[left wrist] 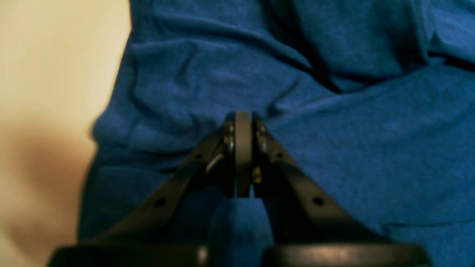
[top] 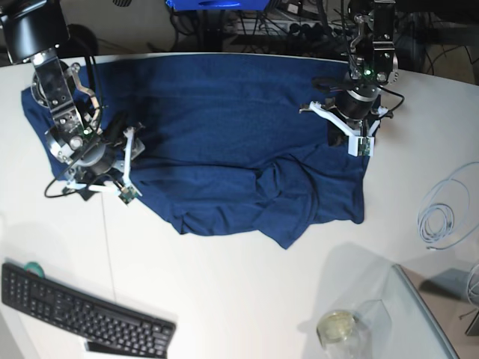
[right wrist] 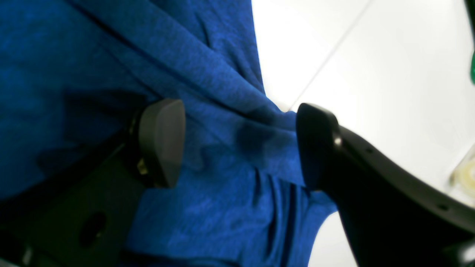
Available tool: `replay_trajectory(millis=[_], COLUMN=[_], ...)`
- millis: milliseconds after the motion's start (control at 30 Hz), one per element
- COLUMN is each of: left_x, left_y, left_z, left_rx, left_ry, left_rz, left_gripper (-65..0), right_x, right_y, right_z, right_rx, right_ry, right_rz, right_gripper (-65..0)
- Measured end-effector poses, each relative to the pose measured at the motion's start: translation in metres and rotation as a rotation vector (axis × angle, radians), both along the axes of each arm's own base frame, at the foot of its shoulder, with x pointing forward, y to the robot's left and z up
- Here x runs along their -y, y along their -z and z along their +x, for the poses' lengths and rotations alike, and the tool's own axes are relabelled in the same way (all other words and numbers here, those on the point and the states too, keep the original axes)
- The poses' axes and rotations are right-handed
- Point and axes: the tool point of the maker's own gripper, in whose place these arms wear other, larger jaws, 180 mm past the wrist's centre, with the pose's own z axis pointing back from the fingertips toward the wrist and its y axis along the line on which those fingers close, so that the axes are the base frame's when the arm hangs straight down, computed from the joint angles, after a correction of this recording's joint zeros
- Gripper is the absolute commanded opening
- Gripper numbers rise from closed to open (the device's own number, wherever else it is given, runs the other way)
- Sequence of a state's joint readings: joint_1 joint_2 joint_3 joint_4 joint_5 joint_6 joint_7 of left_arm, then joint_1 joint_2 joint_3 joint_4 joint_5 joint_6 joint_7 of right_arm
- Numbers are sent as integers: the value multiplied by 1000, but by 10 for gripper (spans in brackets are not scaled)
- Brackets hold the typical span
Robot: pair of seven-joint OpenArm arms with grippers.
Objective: Layout the t-shirt on the table in an organized manner, then fold the t-shirt properly
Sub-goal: 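Grasp the shirt's side edges with both grippers, then pull the held side edges apart with both grippers to straighten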
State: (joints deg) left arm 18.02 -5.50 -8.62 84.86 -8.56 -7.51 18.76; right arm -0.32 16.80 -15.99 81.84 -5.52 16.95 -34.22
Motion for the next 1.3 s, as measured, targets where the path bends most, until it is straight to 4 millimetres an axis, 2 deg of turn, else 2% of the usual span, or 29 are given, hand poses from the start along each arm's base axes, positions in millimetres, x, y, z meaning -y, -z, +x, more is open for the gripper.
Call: replay_trajectory(millis=[200,267,400,467,600,833,933,1033,1100,1200,1300], left_x=[-5,-6,-8,-10,-11,-14,-16,-17,-17,-17,-16], left_y=[4,5,16,27,29,29,29,29,29,29,29], left_z=[-8,-11,-14,-21,-16,-14,-14,-14,-14,-16,-16], left_rx=[-16,-25,-48,-80,-68,-64,-65,-65,-65,-66,-66], left_ry=[-6,-7,-14,-22,-32,-29,-24,-24,-24,-24,-24], left_rz=[9,10,6,3,-5,0,4,6,6,7,7], left_gripper=[-650,-650,-650,-650,-650,-650,-650,-650,-650,-650,-650], right_x=[13,17,19,23,24,38,40,48,52,61,71], right_y=[22,22,22,25,23,7,0,-3,0,10,16], right_z=[-2,4,13,13,17,31,41,43,42,45,49], right_rx=[-52,-47,-31,-41,-34,7,34,40,33,-2,-28], right_ry=[25,32,36,42,43,40,67,95,99,126,152], right_rz=[-11,-19,-4,-12,-15,-48,-25,-26,-30,-41,-53], right_gripper=[-245,-303,-498,-557,-638,-638,-554,-467,-494,-644,-639])
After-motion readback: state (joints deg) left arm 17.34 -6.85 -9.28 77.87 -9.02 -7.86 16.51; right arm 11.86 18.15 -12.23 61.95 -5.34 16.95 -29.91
